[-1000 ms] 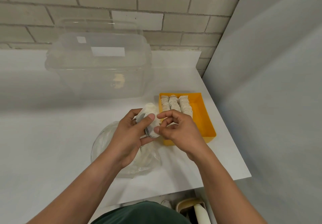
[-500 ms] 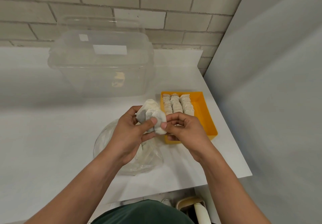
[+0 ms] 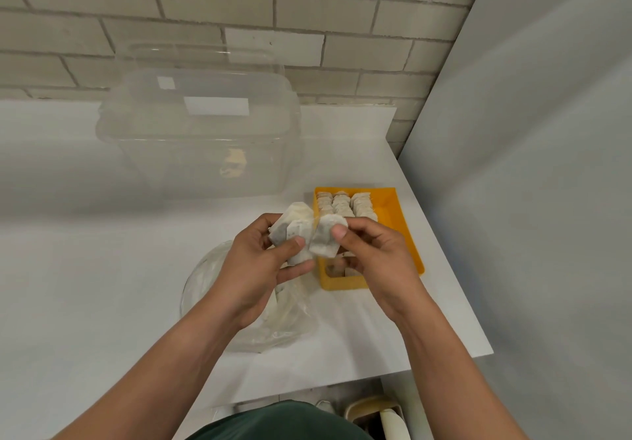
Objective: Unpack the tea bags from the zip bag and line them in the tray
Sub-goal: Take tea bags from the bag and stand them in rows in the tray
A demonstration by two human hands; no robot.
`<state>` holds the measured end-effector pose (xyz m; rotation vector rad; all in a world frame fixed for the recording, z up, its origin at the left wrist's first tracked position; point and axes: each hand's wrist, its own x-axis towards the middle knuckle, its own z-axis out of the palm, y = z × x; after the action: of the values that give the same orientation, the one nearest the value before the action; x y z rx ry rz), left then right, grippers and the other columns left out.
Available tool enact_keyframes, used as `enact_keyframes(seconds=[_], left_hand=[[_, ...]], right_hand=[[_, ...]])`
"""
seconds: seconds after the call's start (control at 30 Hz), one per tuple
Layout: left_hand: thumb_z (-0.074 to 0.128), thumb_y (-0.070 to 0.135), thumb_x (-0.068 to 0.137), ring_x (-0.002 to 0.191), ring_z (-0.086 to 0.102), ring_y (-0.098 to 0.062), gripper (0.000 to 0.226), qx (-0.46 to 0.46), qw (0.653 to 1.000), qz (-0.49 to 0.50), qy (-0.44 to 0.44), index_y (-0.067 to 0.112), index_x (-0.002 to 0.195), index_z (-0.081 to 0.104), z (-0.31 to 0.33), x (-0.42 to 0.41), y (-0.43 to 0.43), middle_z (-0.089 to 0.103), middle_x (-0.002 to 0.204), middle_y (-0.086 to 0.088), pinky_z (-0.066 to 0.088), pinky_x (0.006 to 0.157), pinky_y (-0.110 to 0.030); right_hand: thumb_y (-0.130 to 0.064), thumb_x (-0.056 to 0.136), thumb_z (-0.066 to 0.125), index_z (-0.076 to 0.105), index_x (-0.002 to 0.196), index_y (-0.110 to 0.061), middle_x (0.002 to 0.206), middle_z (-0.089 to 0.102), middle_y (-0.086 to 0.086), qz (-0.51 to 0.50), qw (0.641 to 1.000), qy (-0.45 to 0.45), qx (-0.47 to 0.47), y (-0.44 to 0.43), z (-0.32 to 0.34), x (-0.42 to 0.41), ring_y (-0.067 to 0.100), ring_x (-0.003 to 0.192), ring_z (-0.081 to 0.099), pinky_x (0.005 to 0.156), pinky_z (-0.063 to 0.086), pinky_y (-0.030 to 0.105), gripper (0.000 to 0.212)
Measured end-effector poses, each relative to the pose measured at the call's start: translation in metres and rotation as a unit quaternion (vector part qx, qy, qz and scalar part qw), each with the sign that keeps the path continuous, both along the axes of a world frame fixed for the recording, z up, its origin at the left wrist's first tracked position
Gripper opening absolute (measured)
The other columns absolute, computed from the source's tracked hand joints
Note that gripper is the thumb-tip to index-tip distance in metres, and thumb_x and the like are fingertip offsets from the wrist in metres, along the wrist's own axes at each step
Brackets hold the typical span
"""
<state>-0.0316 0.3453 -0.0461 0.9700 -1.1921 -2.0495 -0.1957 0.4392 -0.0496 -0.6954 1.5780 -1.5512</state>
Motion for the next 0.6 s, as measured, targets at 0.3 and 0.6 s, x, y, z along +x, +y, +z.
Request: enact_keyframes(seconds=[0.3, 0.6], left_hand=[[0.059, 0.000, 0.101, 0.104, 0.076, -0.035, 0.017, 0.043, 0.999, 0.016, 0.011, 0.002, 0.117, 0.064, -0.001, 0.000, -0.003, 0.076, 0.106, -0.014, 0.065, 0.081, -0.045], [0.060, 0.002, 0.101, 0.103, 0.077, -0.034, 0.016, 0.027, 0.999, 0.016, -0.007, 0.004, 0.116, 0.065, -0.002, -0.004, -0.005, 0.076, 0.107, -0.015, 0.065, 0.079, -0.043]], right_hand=[[-0.029, 0.092, 0.070, 0.078, 0.115, -0.016, 0.106, 0.076, 0.010, -0.059, 0.994, 0.078, -0.038, 0.015, 0.005, -0.034, 0.027, 0.096, 0.071, 0.079, 0.062, 0.038, 0.028], [-0.020, 0.100, 0.065, 0.071, 0.098, -0.028, 0.092, 0.075, -0.002, -0.134, 0.971, 0.174, 0.090, 0.020, -0.032, -0.079, 0.016, 0.081, 0.076, 0.081, 0.064, 0.042, 0.011]])
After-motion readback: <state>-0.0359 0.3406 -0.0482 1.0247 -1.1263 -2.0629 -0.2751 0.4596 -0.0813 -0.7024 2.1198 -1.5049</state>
